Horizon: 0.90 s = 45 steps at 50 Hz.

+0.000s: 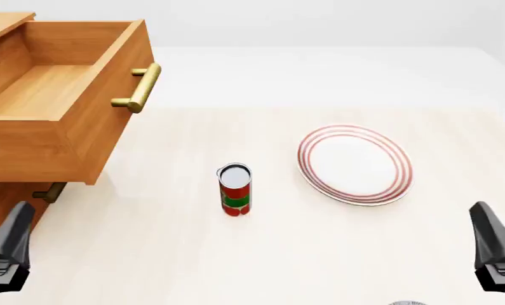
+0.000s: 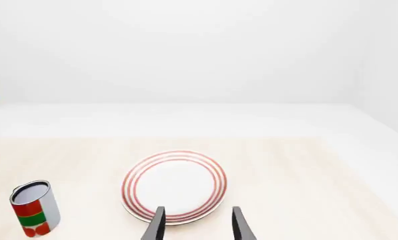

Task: Put the bowl in the top drawer of the cabinet.

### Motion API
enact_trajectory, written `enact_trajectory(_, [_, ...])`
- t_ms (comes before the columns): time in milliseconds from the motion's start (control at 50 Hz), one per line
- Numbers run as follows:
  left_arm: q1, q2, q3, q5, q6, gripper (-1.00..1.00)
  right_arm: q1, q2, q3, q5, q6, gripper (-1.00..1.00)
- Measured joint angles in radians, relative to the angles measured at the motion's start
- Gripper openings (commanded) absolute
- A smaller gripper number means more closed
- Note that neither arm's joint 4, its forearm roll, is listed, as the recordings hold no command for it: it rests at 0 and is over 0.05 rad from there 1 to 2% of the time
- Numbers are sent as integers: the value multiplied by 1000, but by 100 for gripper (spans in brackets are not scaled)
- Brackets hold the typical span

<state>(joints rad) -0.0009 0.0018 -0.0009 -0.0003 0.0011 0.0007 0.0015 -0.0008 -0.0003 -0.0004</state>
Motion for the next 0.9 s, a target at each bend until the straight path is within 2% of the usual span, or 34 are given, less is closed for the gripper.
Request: enact_trajectory(900, [-16, 6, 1, -18, 37, 100, 14, 7, -3, -2, -3, 100])
